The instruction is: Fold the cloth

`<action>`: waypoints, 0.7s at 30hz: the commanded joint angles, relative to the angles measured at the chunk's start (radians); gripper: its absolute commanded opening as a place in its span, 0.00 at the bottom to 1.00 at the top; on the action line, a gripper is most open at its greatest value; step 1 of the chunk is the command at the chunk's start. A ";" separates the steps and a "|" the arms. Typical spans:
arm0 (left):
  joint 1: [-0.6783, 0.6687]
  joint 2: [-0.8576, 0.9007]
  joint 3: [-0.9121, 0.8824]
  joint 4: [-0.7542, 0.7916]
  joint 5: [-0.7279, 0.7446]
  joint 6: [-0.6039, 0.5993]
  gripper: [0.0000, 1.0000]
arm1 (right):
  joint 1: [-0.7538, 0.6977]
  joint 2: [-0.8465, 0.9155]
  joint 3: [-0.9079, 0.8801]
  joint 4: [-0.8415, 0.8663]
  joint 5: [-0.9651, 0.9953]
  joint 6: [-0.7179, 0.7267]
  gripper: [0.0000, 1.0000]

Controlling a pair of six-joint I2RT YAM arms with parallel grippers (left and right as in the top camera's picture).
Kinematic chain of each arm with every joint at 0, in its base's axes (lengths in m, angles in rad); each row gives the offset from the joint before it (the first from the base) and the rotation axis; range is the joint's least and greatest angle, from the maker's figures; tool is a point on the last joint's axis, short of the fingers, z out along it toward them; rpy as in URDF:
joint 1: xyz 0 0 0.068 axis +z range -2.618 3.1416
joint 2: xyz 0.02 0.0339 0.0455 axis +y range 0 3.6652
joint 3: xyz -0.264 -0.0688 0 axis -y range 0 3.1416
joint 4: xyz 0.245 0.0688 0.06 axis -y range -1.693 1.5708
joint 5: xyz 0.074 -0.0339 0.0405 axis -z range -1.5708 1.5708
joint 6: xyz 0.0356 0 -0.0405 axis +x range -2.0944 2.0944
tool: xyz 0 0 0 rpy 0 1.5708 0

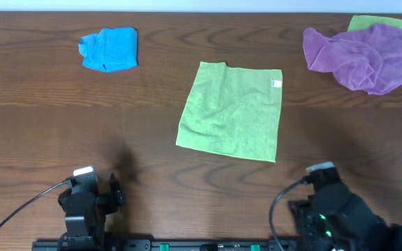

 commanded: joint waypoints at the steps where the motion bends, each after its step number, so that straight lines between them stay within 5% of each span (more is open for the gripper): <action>1: 0.002 -0.006 -0.035 -0.039 0.004 0.007 0.95 | 0.007 0.006 -0.016 0.045 -0.075 0.011 0.59; 7: 0.002 -0.006 -0.035 -0.039 0.004 0.007 0.95 | 0.007 0.029 -0.017 0.119 -0.074 -0.013 0.73; 12: 0.002 -0.006 -0.035 0.011 0.008 -0.001 0.95 | 0.007 0.059 -0.017 0.143 -0.074 -0.024 0.74; 18: 0.002 -0.006 -0.035 0.229 0.487 -0.258 0.95 | 0.007 0.120 -0.017 0.196 -0.048 -0.023 0.75; 21: 0.002 -0.006 -0.035 0.219 0.713 -0.341 0.95 | 0.007 0.175 -0.017 0.233 -0.043 -0.023 0.84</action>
